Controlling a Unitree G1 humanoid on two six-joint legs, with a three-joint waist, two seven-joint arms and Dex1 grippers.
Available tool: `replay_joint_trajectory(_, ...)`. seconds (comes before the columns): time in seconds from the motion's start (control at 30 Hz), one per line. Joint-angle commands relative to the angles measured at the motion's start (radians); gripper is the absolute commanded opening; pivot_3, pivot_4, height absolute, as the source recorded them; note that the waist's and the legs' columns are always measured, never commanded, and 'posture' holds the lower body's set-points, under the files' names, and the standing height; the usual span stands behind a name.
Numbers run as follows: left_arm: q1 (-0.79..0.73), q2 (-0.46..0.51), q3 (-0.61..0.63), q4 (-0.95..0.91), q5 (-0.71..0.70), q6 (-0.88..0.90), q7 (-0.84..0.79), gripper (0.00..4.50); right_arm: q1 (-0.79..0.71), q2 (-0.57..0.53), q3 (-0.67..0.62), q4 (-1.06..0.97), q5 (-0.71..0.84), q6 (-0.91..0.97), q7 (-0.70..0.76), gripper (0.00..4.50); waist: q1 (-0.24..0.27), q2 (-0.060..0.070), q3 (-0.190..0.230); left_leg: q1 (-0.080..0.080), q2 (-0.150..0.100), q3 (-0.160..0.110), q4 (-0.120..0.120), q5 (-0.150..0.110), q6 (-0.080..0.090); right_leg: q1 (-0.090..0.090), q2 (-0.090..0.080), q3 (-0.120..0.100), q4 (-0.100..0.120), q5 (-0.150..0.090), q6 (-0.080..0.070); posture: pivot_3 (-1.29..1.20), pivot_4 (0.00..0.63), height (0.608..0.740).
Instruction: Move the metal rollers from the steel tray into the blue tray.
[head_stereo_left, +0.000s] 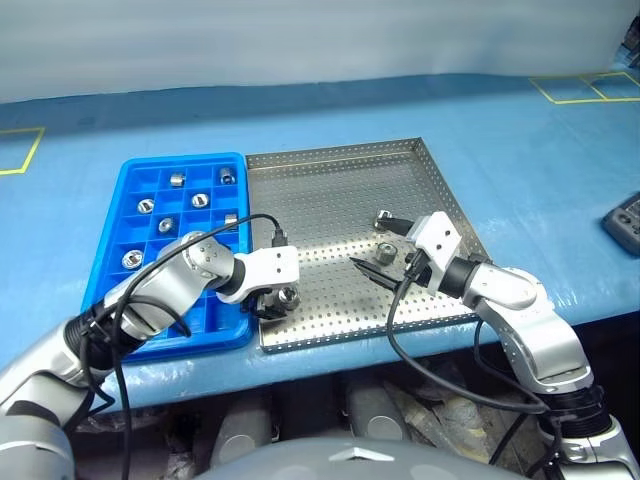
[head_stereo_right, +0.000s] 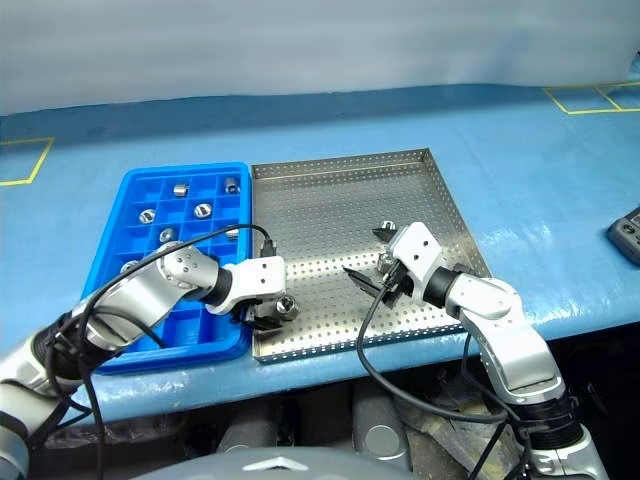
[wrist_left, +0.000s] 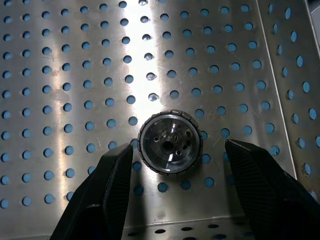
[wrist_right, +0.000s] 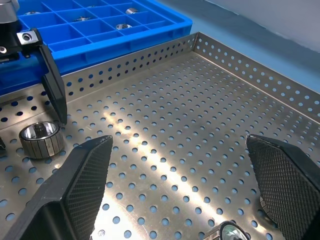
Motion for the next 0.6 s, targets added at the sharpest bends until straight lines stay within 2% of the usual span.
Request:
replay_joint_trajectory(0.03,-0.014,-0.02,0.008,0.013,0.024,-0.011,0.003,3.19,-0.004,0.0,-0.019,-0.028,0.002,-0.02,-0.005,4.5,0.0,0.0,0.0,0.0,0.0,0.0,0.0,0.0,0.0,0.0,0.0,0.0,0.0,0.0,0.0,-0.23,0.15,0.74)
replay_joint_trajectory(0.2,-0.008,-0.041,0.017,0.02,0.035,-0.01,0.006,1.68,-0.002,-0.001,-0.018,-0.03,0.002,-0.021,-0.005,4.5,0.0,0.0,0.0,0.0,0.0,0.0,0.0,0.0,0.0,0.0,0.0,0.0,0.0,0.0,0.0,-0.24,0.15,0.74)
replay_joint_trajectory(0.47,0.005,-0.055,0.027,0.015,0.032,-0.007,0.012,1.68,-0.005,-0.001,-0.018,-0.028,0.003,-0.023,-0.005,4.5,0.0,0.0,0.0,0.0,0.0,0.0,0.001,0.0,0.0,0.0,0.0,0.0,0.0,0.002,-0.002,-0.24,0.15,0.74)
replay_joint_trajectory(0.6,0.02,-0.095,0.092,0.009,0.005,0.008,0.058,1.68,-0.003,0.0,-0.017,-0.029,0.003,-0.025,-0.005,4.5,0.0,0.0,0.0,0.0,0.0,0.0,0.001,0.0,0.0,0.0,0.0,0.0,0.0,0.002,-0.002,-0.23,0.15,0.74)
